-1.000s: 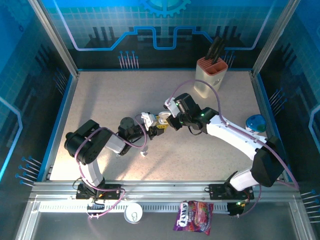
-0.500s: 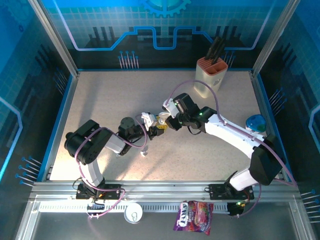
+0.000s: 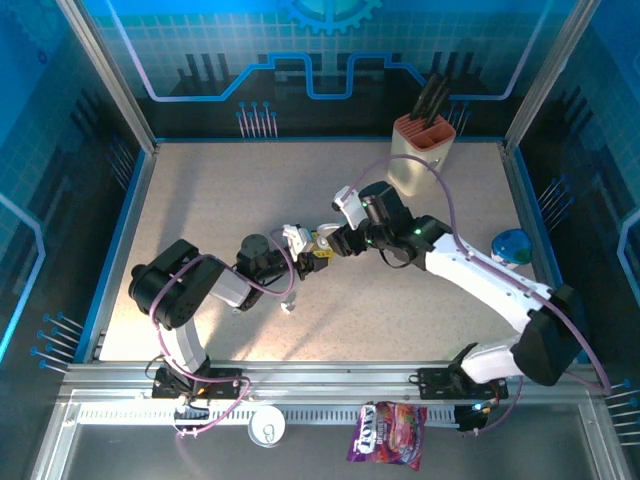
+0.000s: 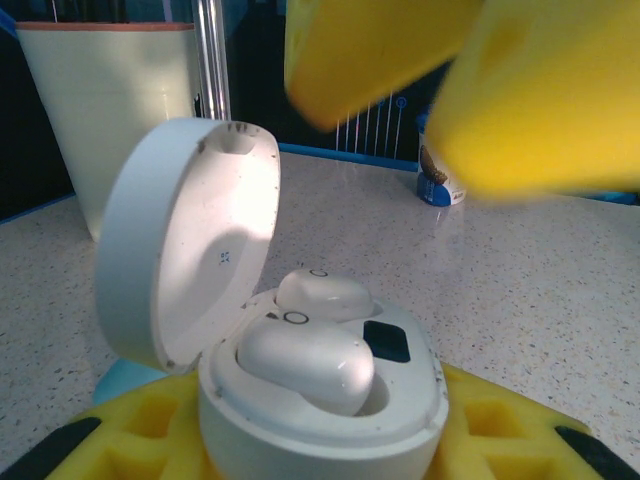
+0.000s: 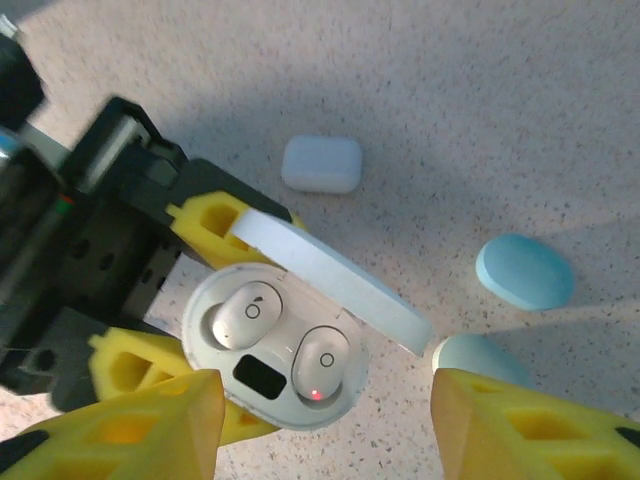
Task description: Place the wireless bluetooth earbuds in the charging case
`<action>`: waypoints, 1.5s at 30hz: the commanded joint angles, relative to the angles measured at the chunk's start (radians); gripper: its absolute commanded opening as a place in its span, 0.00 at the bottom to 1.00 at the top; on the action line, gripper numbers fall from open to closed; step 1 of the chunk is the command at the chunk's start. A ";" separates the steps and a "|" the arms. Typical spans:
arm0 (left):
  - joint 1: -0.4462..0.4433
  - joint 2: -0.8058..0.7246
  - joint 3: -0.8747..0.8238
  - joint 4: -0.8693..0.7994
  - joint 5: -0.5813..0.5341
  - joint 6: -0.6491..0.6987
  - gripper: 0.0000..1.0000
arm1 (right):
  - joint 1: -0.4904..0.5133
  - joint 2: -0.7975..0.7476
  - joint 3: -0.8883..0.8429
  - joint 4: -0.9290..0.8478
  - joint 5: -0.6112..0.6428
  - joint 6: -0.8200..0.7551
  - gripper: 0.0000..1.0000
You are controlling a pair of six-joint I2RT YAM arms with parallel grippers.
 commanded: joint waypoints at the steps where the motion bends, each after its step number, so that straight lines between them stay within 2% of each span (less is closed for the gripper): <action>1: -0.010 0.010 0.014 0.041 0.008 0.007 0.26 | -0.023 -0.039 -0.015 0.092 -0.073 0.065 0.59; 4: -0.009 0.010 0.015 0.042 0.015 0.015 0.26 | -0.045 -0.012 0.019 0.104 -0.069 0.132 0.59; 7: -0.010 0.006 0.013 0.042 0.021 0.024 0.26 | -0.063 0.045 0.087 0.067 -0.079 0.193 0.53; 16: -0.009 -0.017 0.007 0.042 0.010 0.003 0.27 | -0.081 0.185 0.192 -0.085 -0.090 0.167 0.56; 24: -0.008 -0.047 0.024 0.042 0.008 -0.082 0.27 | -0.071 0.110 0.100 -0.049 -0.102 0.168 0.59; 28: -0.009 -0.062 0.040 0.042 0.026 -0.115 0.27 | -0.084 0.029 0.050 -0.023 -0.080 0.249 0.62; 32: -0.010 -0.082 0.058 0.042 0.044 -0.161 0.27 | -0.128 -0.050 -0.048 0.081 -0.202 0.401 0.71; 35: -0.012 -0.097 0.068 0.042 0.058 -0.186 0.27 | -0.179 -0.091 -0.123 0.184 -0.352 0.547 0.75; 40: -0.013 -0.120 0.088 0.042 0.086 -0.228 0.27 | -0.235 -0.118 -0.249 0.383 -0.557 0.790 0.75; 45: -0.023 -0.128 0.105 0.042 0.117 -0.244 0.26 | -0.237 -0.095 -0.321 0.557 -0.654 0.934 0.72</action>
